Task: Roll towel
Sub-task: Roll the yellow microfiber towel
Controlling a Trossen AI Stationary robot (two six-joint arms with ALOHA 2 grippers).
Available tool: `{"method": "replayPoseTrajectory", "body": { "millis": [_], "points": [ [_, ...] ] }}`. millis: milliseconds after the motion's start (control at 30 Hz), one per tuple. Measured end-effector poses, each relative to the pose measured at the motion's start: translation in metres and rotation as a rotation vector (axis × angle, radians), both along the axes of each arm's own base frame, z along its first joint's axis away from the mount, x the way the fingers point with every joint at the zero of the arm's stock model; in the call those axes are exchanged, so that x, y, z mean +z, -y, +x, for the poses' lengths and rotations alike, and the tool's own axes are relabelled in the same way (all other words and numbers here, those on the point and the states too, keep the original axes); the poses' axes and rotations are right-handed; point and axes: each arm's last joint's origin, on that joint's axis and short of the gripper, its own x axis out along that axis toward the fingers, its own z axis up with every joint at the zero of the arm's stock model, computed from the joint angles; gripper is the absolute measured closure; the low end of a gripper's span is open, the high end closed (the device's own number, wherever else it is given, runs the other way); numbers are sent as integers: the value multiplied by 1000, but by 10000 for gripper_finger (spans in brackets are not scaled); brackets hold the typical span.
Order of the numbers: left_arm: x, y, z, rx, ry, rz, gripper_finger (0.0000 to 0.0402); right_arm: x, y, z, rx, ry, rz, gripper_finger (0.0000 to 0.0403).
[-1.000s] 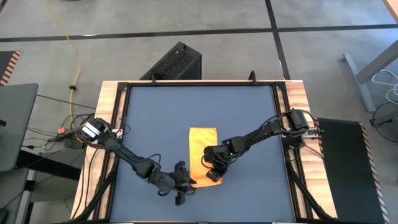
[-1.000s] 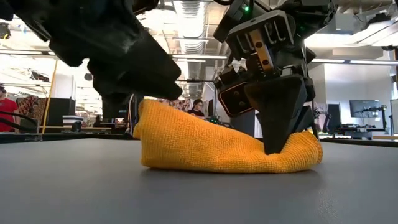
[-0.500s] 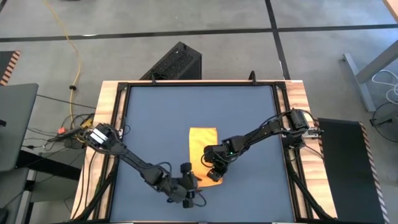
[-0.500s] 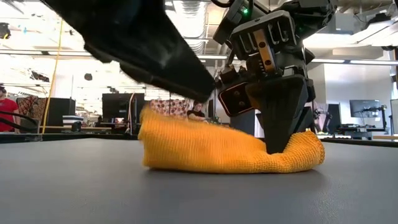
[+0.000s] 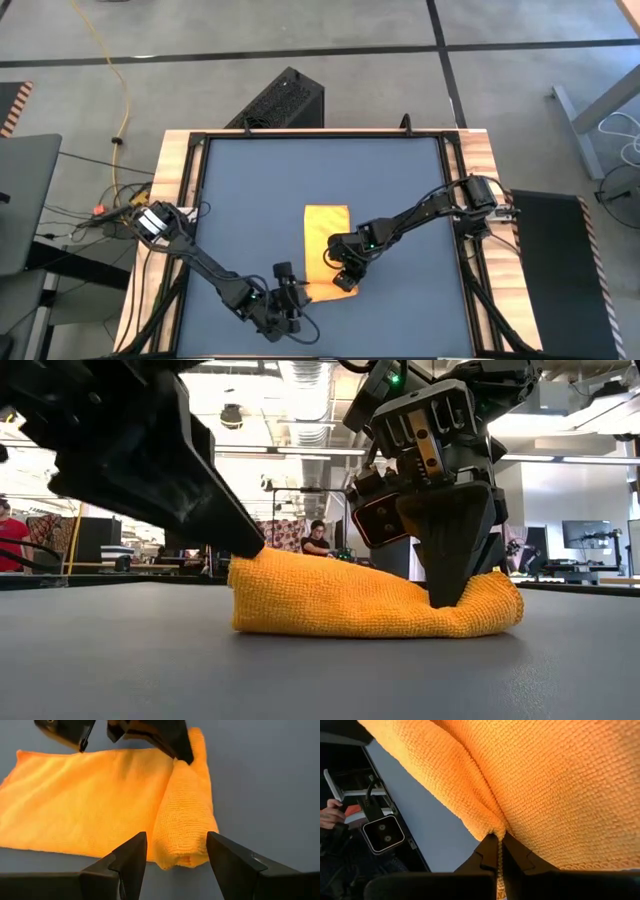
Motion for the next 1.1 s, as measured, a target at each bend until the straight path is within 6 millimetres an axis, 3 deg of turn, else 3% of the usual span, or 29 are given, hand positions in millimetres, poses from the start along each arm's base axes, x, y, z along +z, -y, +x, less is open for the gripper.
{"method": "replayPoseTrajectory", "body": {
  "millis": [267, 567, 733, 933, 1100],
  "points": [
    [0, -11, 10, 54, 6, -116, 205, 0, 1, 0, -4, 1, -3, 372],
    [-22, -10, 17, 79, -25, -243, 211, 0, 2, 1, -4, 4, -5, 372],
    [-17, -7, 19, 90, 21, -233, 266, 0, 2, 1, 0, 9, -8, 371],
    [-17, -7, 20, 66, 7, -244, 385, 0, 2, 1, 7, 18, -7, 356],
    [-17, -10, 23, 45, -17, -257, 399, 10, 2, 0, 43, 68, -4, 337]
  ]
}}
